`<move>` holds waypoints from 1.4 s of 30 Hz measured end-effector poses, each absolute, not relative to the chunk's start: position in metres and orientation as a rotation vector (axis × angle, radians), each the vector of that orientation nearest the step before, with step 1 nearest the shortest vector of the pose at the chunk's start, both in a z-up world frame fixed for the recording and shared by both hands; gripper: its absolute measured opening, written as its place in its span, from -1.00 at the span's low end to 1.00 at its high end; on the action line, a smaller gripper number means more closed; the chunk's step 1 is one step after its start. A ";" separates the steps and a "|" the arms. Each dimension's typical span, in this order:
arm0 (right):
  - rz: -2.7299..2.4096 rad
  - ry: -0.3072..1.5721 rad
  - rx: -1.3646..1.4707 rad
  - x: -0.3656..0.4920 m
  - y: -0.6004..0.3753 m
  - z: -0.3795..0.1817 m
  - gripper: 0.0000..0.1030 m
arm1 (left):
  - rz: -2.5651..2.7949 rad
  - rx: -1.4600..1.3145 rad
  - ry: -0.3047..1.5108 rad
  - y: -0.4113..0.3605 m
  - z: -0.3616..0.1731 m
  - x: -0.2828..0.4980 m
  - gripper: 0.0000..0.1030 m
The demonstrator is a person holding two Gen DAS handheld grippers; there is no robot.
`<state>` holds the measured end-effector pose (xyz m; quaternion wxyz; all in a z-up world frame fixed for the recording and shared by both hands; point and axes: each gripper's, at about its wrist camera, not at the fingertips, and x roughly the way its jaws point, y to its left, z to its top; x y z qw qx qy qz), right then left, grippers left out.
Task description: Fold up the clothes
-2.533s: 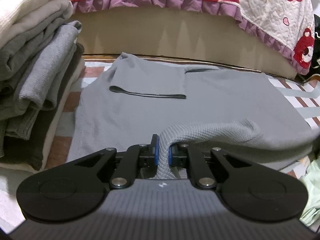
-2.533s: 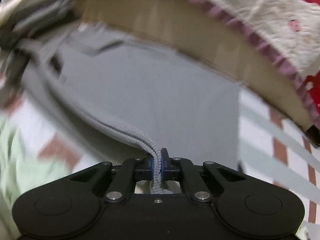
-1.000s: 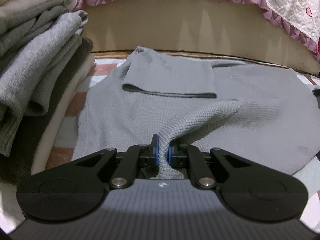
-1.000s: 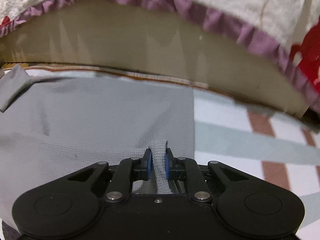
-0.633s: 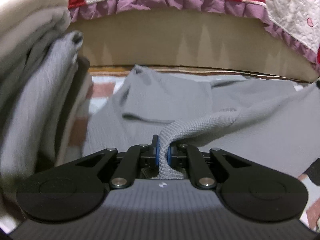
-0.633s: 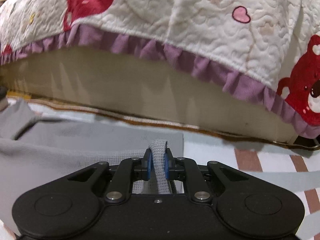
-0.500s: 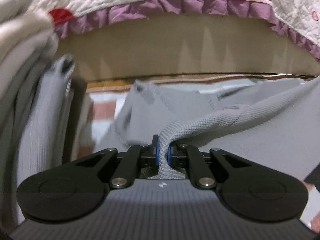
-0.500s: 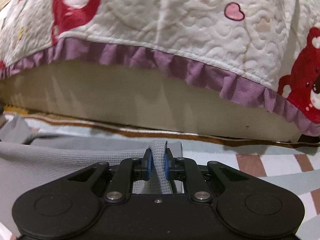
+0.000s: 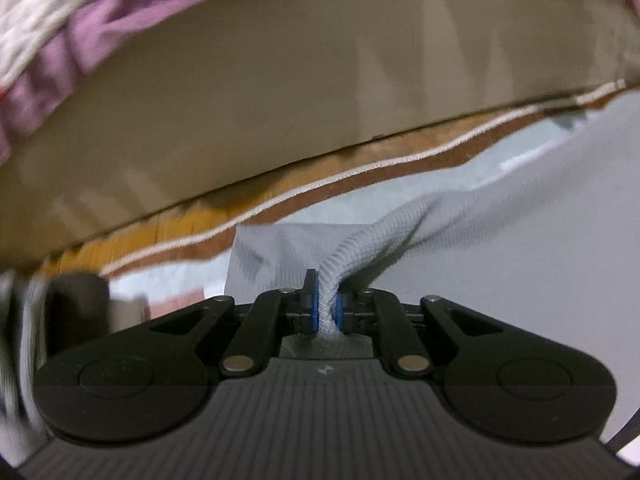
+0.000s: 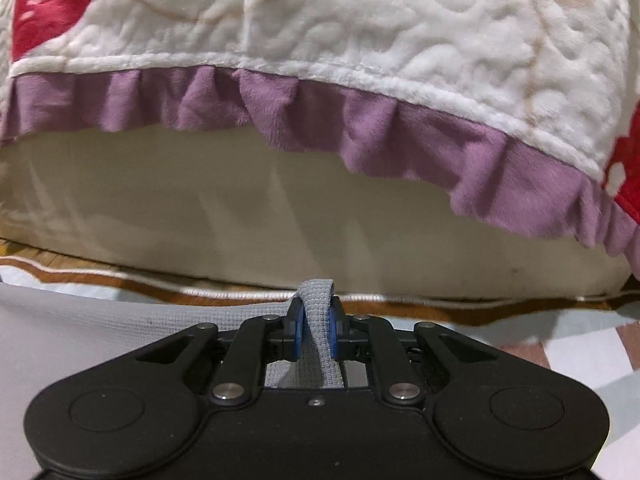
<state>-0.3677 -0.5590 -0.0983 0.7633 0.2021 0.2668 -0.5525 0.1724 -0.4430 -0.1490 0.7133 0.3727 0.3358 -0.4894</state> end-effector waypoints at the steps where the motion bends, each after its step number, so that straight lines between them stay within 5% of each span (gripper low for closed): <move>1: -1.191 0.603 0.445 -0.364 -0.565 -0.100 -0.74 | -1.071 0.843 0.753 -0.446 -0.155 0.178 -0.28; 2: -1.189 0.625 0.448 -0.360 -0.569 -0.103 -0.73 | -1.054 0.850 0.730 -0.446 -0.159 0.182 -0.07; 10: -1.221 0.764 0.408 -0.347 -0.566 -0.125 -0.69 | -1.050 0.912 0.539 -0.437 -0.142 0.171 0.17; 15: -1.400 0.775 0.185 -0.349 -0.552 -0.117 -0.09 | -1.117 0.702 0.688 -0.422 -0.115 0.187 0.26; 25: -1.166 0.607 0.417 -0.335 -0.526 -0.111 -0.09 | -1.231 0.663 0.771 -0.396 -0.108 0.163 0.30; 28: -1.058 0.597 0.484 -0.318 -0.522 -0.118 -0.09 | -1.124 0.686 0.720 -0.388 -0.134 0.146 0.46; 42: -1.012 0.718 0.426 -0.290 -0.501 -0.157 0.01 | -0.632 0.687 0.509 -0.399 -0.148 0.196 0.37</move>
